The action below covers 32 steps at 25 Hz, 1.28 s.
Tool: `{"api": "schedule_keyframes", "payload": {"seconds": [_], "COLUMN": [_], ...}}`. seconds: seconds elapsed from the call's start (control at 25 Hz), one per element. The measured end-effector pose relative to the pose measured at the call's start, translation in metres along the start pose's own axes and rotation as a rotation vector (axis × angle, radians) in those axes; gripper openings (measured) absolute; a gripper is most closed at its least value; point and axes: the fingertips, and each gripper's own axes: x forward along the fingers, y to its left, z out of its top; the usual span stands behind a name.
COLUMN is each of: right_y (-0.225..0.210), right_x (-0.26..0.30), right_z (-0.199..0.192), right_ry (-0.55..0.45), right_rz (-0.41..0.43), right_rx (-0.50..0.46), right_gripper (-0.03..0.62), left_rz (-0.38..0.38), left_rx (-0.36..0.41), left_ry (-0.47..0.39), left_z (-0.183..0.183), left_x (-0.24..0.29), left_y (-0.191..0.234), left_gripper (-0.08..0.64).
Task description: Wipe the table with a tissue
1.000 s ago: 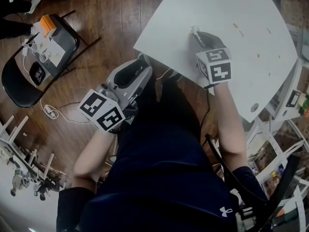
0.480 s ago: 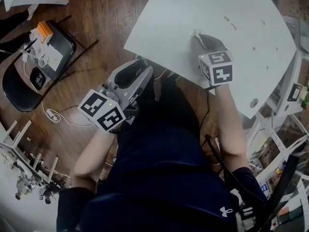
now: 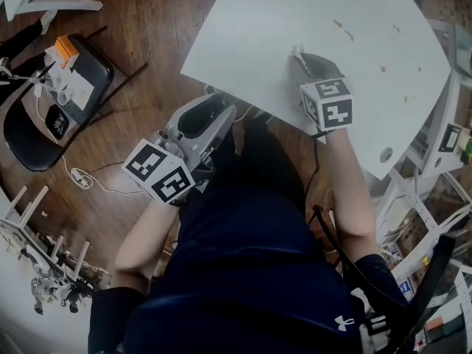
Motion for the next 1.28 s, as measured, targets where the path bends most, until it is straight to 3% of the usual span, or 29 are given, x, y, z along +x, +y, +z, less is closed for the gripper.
{"api": "schedule_keyframes", "payload": {"seconds": [0.72,1.0,1.28], "right_y": [0.012,0.036,0.064], "right_x": [0.039,0.044,0.044], "right_z": [0.064,0.066,0.057], "right_ry": [-0.025,-0.013,0.002], "right_rz": [-0.005,0.021,0.022], "right_rx": [-0.007,-0.011,-0.073], "right_gripper": [0.048,0.048,0.046], "left_rz": [0.072,0.060,0.031], "left_rx": [-0.037,-0.036,-0.014], "left_ry": [-0.058,-0.060,-0.042], "left_z": [0.027,0.035,0.040], "left_x": [-0.047,-0.054,-0.055], "left_y": [0.049,0.058,0.056], "left_gripper": [0.127,0.127,0.127]}}
